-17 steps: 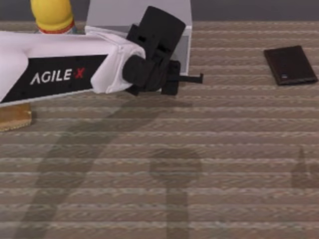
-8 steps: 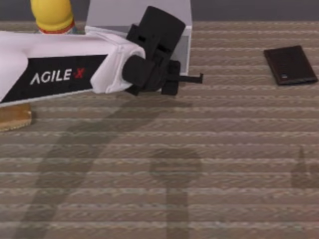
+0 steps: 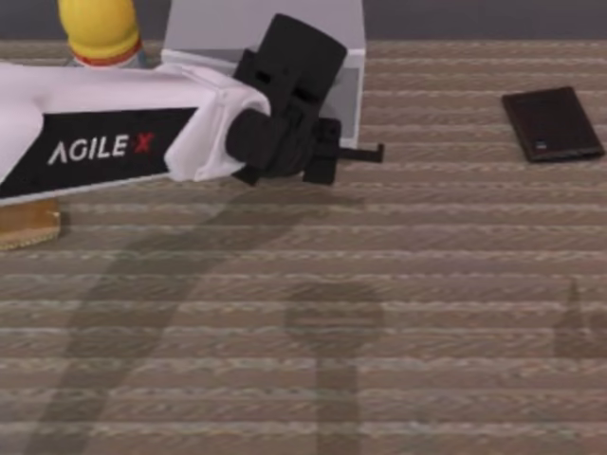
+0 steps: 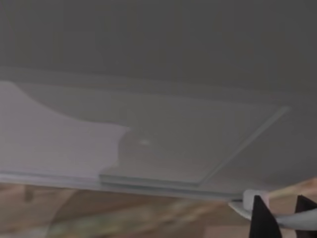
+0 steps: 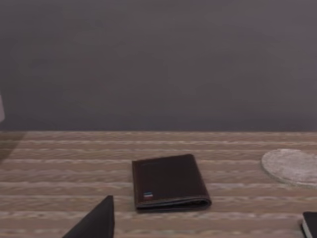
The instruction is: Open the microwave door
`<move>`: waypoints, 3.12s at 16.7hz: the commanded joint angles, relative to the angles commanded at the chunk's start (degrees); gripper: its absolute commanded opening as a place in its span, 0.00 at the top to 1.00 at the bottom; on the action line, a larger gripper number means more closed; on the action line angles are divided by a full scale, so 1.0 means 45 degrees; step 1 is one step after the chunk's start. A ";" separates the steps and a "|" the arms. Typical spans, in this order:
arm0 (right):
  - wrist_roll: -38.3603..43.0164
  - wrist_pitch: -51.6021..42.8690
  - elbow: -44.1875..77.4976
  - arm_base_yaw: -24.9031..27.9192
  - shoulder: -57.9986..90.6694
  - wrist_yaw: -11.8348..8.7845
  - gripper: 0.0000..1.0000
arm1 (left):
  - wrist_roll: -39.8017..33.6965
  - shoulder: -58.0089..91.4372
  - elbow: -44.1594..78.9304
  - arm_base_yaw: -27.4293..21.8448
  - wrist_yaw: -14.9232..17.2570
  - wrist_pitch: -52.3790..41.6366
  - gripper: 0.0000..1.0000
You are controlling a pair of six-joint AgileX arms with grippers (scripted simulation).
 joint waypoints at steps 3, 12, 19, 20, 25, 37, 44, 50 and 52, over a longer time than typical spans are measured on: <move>0.0000 0.0000 0.0000 0.0000 0.0000 0.0000 0.00 | 0.0273 -0.0140 -0.0300 0.0083 0.0150 0.0115 1.00; 0.0000 0.0000 0.0000 0.0000 0.0000 0.0000 0.00 | 0.0273 -0.0140 -0.0300 0.0083 0.0150 0.0115 1.00; 0.0000 0.0000 0.0000 0.0000 0.0000 0.0000 0.00 | 0.0273 -0.0140 -0.0300 0.0083 0.0150 0.0115 1.00; 0.0000 0.0000 0.0000 0.0000 0.0000 0.0000 0.00 | 0.0273 -0.0140 -0.0300 0.0083 0.0150 0.0115 1.00; 0.0000 0.0000 0.0000 0.0000 0.0000 0.0000 0.00 | 0.0273 -0.0140 -0.0300 0.0083 0.0150 0.0115 1.00; 0.0000 0.0000 0.0000 0.0000 0.0000 0.0000 0.00 | 0.0778 -0.0485 -0.0806 0.0204 0.0554 0.0377 1.00; 0.0000 0.0000 0.0000 0.0000 0.0000 0.0000 0.00 | 0.0778 -0.0485 -0.0806 0.0204 0.0554 0.0377 1.00; 0.0000 0.0000 0.0000 0.0000 0.0000 0.0000 0.00 | 0.0778 -0.0485 -0.0806 0.0204 0.0554 0.0377 1.00; 0.0000 0.0000 0.0000 0.0000 0.0000 0.0000 0.00 | 0.0778 -0.0485 -0.0806 0.0204 0.0554 0.0377 1.00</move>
